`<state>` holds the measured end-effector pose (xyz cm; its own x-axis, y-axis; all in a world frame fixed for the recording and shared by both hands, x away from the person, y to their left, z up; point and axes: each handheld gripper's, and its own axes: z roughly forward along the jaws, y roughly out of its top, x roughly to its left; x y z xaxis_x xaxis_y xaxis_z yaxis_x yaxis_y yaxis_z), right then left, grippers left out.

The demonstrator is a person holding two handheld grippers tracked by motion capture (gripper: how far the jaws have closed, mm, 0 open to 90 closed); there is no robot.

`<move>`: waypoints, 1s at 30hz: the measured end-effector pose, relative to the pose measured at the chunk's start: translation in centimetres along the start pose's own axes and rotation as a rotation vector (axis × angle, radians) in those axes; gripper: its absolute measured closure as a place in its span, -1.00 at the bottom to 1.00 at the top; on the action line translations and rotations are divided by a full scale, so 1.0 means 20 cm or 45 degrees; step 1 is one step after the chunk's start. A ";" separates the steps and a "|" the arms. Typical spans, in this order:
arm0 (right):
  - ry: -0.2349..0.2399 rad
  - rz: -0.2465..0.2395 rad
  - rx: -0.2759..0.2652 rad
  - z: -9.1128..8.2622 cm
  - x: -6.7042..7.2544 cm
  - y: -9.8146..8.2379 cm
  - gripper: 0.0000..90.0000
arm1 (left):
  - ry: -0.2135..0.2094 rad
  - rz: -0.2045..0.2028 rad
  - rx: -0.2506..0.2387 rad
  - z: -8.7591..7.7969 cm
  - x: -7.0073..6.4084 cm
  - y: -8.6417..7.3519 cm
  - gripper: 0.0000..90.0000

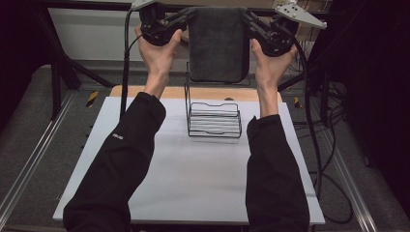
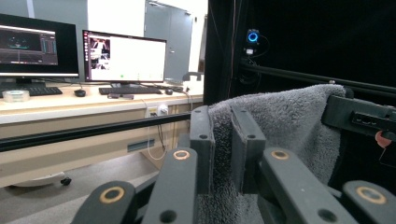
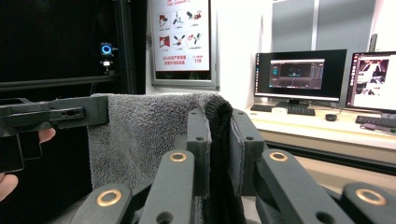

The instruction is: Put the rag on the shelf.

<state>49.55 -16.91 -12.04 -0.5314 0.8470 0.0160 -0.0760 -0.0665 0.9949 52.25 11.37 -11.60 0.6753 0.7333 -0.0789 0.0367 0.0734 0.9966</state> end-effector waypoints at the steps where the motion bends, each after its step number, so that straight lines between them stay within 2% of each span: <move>1: -0.002 -0.005 0.004 0.00 0.00 -0.01 0.79 | 0.003 0.001 0.001 0.00 0.00 -0.01 0.78; 5: 0.000 0.007 0.023 0.01 0.00 -0.03 0.79 | -0.003 -0.010 0.013 0.01 0.02 -0.03 0.78; 8: 0.002 -0.009 0.039 0.01 -0.01 -0.04 0.79 | -0.015 0.005 0.031 0.00 0.03 -0.05 0.78; 12: 0.001 -0.003 0.055 0.00 -0.01 -0.07 0.79 | -0.036 0.003 0.035 -0.01 0.02 -0.09 0.78; 30: 0.028 0.045 0.105 -0.07 -0.03 -0.25 0.79 | -0.090 0.049 0.109 -0.06 0.00 -0.23 0.78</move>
<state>49.11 -17.73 -17.23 -0.5507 0.8332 0.0501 0.0124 -0.0518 0.9986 51.22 11.74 -16.27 0.7276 0.6848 -0.0419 0.0705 -0.0139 0.9974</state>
